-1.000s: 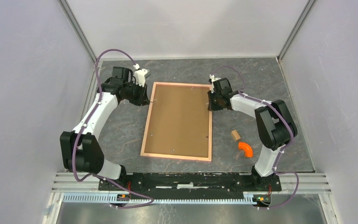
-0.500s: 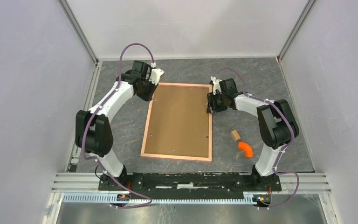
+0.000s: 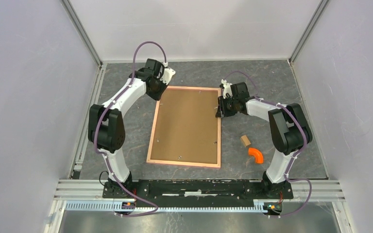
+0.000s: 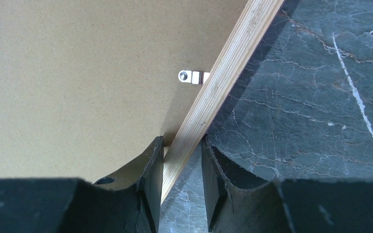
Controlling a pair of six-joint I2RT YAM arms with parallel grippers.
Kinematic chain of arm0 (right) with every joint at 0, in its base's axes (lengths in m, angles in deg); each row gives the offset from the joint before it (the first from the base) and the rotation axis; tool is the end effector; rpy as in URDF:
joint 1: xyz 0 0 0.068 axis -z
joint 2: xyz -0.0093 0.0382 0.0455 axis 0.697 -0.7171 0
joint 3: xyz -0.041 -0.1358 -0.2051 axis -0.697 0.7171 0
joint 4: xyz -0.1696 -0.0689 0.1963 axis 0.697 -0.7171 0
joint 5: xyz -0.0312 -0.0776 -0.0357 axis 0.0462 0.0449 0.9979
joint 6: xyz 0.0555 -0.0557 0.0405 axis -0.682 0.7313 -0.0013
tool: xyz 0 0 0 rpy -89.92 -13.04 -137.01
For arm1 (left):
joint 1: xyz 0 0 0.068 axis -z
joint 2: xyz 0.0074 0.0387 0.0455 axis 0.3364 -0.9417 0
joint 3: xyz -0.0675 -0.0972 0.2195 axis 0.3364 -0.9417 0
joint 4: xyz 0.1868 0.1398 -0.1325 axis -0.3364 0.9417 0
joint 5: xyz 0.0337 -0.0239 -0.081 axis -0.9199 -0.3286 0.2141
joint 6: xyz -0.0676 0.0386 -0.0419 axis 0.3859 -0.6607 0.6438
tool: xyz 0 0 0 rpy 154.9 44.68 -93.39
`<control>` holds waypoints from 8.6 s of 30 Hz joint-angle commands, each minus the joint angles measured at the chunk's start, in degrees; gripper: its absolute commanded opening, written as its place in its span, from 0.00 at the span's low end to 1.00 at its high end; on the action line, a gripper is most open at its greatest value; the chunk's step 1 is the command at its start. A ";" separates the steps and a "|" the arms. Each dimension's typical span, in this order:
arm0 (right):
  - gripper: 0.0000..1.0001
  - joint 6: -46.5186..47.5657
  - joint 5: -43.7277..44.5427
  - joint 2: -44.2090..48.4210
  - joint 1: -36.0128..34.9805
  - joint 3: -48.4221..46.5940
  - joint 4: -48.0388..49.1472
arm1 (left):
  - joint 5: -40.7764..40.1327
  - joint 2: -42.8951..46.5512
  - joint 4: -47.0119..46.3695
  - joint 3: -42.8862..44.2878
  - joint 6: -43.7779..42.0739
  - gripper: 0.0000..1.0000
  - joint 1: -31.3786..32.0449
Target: Take the photo out of the frame
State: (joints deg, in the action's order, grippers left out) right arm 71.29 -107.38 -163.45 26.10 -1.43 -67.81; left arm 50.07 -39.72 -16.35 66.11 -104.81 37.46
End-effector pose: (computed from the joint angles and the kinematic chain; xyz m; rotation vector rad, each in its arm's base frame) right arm 0.3637 0.1451 0.0917 -0.3287 2.5163 0.6004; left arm 0.4012 -0.1306 0.1926 0.8917 2.4541 -0.0052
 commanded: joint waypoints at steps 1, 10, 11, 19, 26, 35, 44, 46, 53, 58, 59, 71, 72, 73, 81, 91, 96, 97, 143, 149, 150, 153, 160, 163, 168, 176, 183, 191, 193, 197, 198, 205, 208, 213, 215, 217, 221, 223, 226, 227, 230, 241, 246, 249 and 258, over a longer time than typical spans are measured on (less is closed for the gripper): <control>0.33 0.29 -2.34 -0.67 0.07 1.43 0.23 | -1.08 -1.68 0.12 3.07 -1.80 0.02 1.00; 0.30 0.22 -3.27 -0.68 1.13 1.60 0.35 | -4.50 -4.22 0.08 3.45 -1.77 0.02 1.65; 0.29 0.13 -3.32 -0.69 1.29 1.69 0.34 | -4.88 -4.27 0.07 3.37 -1.85 0.02 1.63; 0.27 -0.16 -3.89 -1.15 1.74 1.53 0.43 | -8.26 -4.59 0.76 1.90 -3.02 0.02 2.57; 0.26 -0.24 -4.02 -1.35 1.93 1.43 0.48 | -7.79 -4.60 1.37 0.72 -2.58 0.02 2.92; 0.24 -0.31 -4.06 -1.54 2.11 1.53 0.58 | -7.35 -6.01 1.29 1.03 -5.32 0.02 3.24; 0.21 -0.46 -4.41 -2.16 2.32 1.42 0.58 | -8.81 -7.87 5.38 4.24 -10.53 0.02 4.09; 0.21 -0.55 -4.41 -2.33 2.40 1.38 0.62 | -9.08 -7.65 6.42 4.21 -12.11 0.02 4.78; 0.19 -0.62 -4.81 -2.87 2.41 1.17 0.56 | -10.68 -8.26 11.02 4.74 -16.82 0.02 7.23; 0.17 -0.60 -4.80 -2.78 2.40 1.40 0.59 | -8.63 -8.82 15.08 6.47 -16.42 0.02 8.40; 0.15 -0.66 -4.75 -2.70 2.40 1.43 0.78 | -8.15 -8.87 15.77 6.81 -16.20 0.02 8.58; 0.11 -1.39 -5.16 -2.94 2.42 1.96 1.23 | -3.21 -8.27 15.28 7.74 -12.48 0.02 9.08; 0.11 -1.51 -5.12 -2.96 2.49 2.05 1.30 | -3.32 -8.22 14.61 7.60 -12.25 0.02 9.01; 0.10 -1.47 -5.22 -2.99 2.44 2.04 1.30 | -3.39 -8.31 14.12 7.56 -11.99 0.02 9.00; 0.09 -1.30 -5.05 -3.16 2.47 2.04 1.27 | -7.34 -7.08 15.27 9.95 -13.23 0.02 9.01; 0.09 -1.26 -5.15 -3.11 2.45 2.02 1.17 | -12.57 -8.19 15.31 10.63 -13.38 0.02 9.01; 0.08 -1.32 -5.16 -3.27 2.49 1.88 1.14 | -13.07 -9.20 15.22 10.64 -13.25 0.02 8.92; 0.08 -1.24 -5.24 -3.31 2.49 1.87 1.16 | -13.15 -9.38 15.22 10.59 -13.29 0.02 8.92; 0.00 -0.74 -5.98 -5.50 2.69 1.33 1.02 | -1.57 -12.64 13.77 13.79 -10.28 0.02 9.27; 0.00 3.76 -0.95 -6.18 2.49 -1.95 -3.08 | 4.90 -6.89 13.77 13.54 -7.07 0.02 7.00; 0.00 4.51 0.05 -6.45 2.43 -2.77 -3.91 | 5.97 -5.71 13.79 13.17 -6.51 0.02 6.30; 0.00 6.82 1.86 -8.31 1.92 -6.39 -6.78 | 8.57 -2.59 13.43 11.63 -4.86 0.02 4.22; 0.00 20.31 5.11 -14.80 -1.29 -21.03 -13.20 | 14.44 3.23 12.05 7.02 -2.91 0.02 -1.09; 0.00 27.81 5.08 -18.59 -3.18 -30.33 -17.70 | 16.63 4.90 12.05 6.18 -2.44 0.02 -3.65; 0.00 43.85 5.05 -22.77 -7.70 -41.20 -21.66 | 17.37 6.75 12.12 4.84 -2.86 0.02 -6.19; 0.05 63.11 12.12 -20.57 -14.38 -39.99 -11.22 | 18.12 8.36 12.14 2.52 -3.01 0.02 -8.35; 0.63 48.73 5.17 -10.62 -14.67 -39.53 -7.63 | 17.99 9.81 12.14 0.86 -3.58 0.02 -9.98; 0.77 32.13 3.28 7.06 -26.09 -13.15 -4.90 | 21.27 10.89 12.11 -0.58 -2.69 0.02 -13.21; 0.77 30.33 4.90 9.59 -29.46 -7.50 -1.96 | 23.72 11.37 11.66 -1.53 -1.76 0.02 -15.20; 0.77 28.37 4.85 11.69 -36.09 -0.33 1.50 | 24.87 12.81 11.46 -2.68 -0.59 0.02 -17.37; 0.77 29.20 4.67 11.77 -38.09 0.50 1.89 | 25.12 13.32 11.35 -2.96 -0.32 0.02 -17.53; 0.77 29.32 7.17 7.59 -47.84 -0.79 2.27 | 25.26 16.92 10.30 -5.87 1.30 0.02 -17.71; 0.77 27.19 6.94 7.00 -49.71 -0.38 2.88 | 25.24 17.65 10.30 -6.45 1.33 0.02 -17.71; 0.79 26.32 7.42 6.48 -52.62 2.46 4.27 | 25.59 17.97 10.30 -6.66 1.85 0.02 -17.71; 0.78 27.38 9.69 5.57 -53.59 2.29 3.42 | 25.77 17.93 10.30 -6.72 1.95 0.02 -17.71; 0.78 28.39 11.90 4.35 -54.12 1.53 1.75 | 25.56 18.12 9.83 -7.07 2.31 0.02 -17.71; 0.78 32.15 14.44 4.42 -53.86 2.27 -2.11 | 25.25 18.18 9.65 -7.40 2.13 0.02 -17.71; 0.77 34.20 15.71 5.60 -53.25 4.31 -3.78 | 25.06 17.94 9.64 -7.29 1.94 0.02 -17.71; 0.75 37.16 16.75 8.77 -51.22 7.87 -5.21 | 25.17 17.31 9.64 -6.79 1.73 0.02 -17.71; 0.74 38.41 16.90 10.07 -50.37 9.20 -5.80 | 25.20 17.10 9.64 -6.53 1.72 0.02 -17.71; 0.71 42.95 17.16 13.72 -47.33 13.13 -8.00 | 25.20 16.27 9.73 -5.77 1.45 0.02 -17.71; 0.72 46.01 12.31 19.13 -38.25 5.17 -11.90 | 25.03 13.20 9.81 -3.19 0.68 0.02 -17.71; 0.76 41.79 7.87 12.79 -38.92 -2.81 -10.11 | 24.07 12.73 10.11 -1.43 0.99 0.02 -17.71; 0.74 39.59 7.66 7.19 -39.61 -8.53 -11.37 | 24.04 12.78 10.85 -0.68 0.97 0.02 -17.71; 0.68 34.85 11.94 -4.60 -40.34 -15.91 -10.22 | 23.78 13.86 11.06 -1.05 0.95 0.02 -17.71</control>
State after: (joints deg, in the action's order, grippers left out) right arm 108.71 -96.67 -165.18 -14.08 -14.02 -78.28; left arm 73.10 -27.10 -4.81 63.14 -104.48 19.51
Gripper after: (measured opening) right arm 0.696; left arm 0.246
